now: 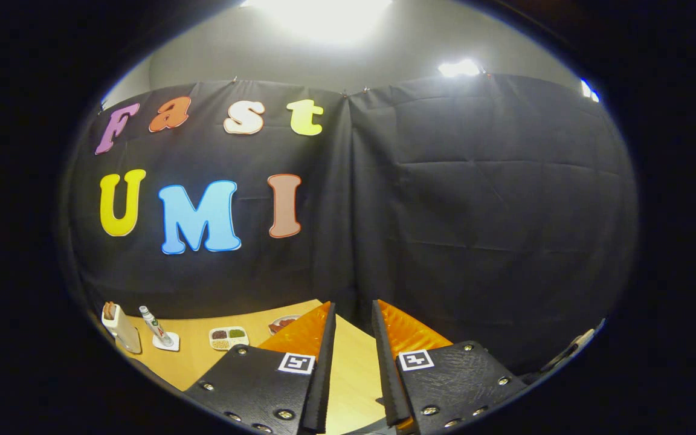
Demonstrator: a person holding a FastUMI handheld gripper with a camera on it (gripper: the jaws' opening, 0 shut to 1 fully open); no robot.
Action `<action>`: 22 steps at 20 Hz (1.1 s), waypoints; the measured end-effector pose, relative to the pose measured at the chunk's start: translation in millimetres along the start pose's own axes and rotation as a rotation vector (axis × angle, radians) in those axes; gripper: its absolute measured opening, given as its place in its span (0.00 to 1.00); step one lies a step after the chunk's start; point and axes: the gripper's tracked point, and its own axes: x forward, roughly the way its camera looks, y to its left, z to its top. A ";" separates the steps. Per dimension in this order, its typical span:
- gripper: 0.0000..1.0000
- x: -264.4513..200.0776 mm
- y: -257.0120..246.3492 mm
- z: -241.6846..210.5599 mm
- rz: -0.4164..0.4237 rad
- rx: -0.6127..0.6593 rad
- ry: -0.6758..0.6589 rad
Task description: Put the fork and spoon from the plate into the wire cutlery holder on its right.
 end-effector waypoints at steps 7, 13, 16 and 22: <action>0.36 -10.0 -30.7 -14.7 -0.067 0.077 0.035; 0.36 16.6 -1.6 -21.1 0.027 0.145 0.045; 0.36 29.7 18.4 -22.8 0.082 0.137 0.047; 0.36 43.2 55.2 -27.1 0.176 0.130 0.074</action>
